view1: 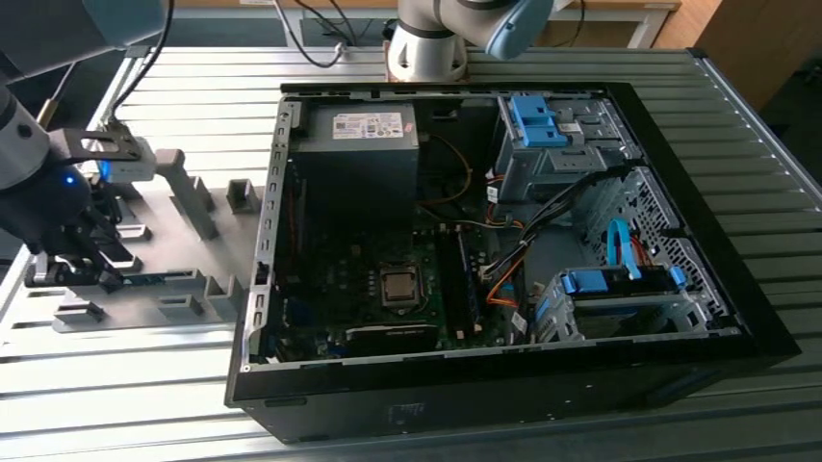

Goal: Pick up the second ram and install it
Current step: 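Pick up the second ram and move it above second insertion slot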

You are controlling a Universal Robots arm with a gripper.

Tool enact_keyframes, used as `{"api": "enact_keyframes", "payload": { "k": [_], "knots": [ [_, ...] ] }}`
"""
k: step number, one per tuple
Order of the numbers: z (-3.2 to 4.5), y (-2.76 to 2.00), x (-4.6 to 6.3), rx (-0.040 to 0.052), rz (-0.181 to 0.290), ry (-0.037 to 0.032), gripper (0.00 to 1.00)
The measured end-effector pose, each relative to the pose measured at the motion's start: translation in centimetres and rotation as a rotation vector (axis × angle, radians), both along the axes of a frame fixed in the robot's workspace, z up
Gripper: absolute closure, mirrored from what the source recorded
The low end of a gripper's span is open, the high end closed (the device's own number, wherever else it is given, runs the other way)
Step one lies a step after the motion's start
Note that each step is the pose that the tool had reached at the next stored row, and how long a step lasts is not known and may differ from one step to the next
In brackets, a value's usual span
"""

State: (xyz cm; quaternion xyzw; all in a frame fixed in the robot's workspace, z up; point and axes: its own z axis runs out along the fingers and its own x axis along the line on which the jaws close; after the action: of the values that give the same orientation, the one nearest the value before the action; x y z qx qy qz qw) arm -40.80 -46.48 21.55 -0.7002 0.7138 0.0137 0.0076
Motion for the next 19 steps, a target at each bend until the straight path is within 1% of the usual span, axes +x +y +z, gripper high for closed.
{"api": "enact_keyframes", "payload": {
  "k": [7, 10, 14, 16, 17, 19],
  "knots": [
    [-1.24, 0.00, 0.0, 0.0001, 0.001, -0.0001, 0.64],
    [-1.63, 0.00, 0.0, 0.0000, 0.001, 0.0000, 0.64],
    [-1.96, 0.00, 0.0, -0.0001, 0.001, 0.0001, 0.64],
    [-2.04, 0.00, 0.0, -0.0001, 0.001, 0.0001, 0.66],
    [-2.08, 0.00, 0.0, 0.0000, 0.001, 0.0000, 0.73],
    [-2.15, -0.01, 0.0, 0.0000, 0.001, 0.0000, 0.73]
  ]
}}
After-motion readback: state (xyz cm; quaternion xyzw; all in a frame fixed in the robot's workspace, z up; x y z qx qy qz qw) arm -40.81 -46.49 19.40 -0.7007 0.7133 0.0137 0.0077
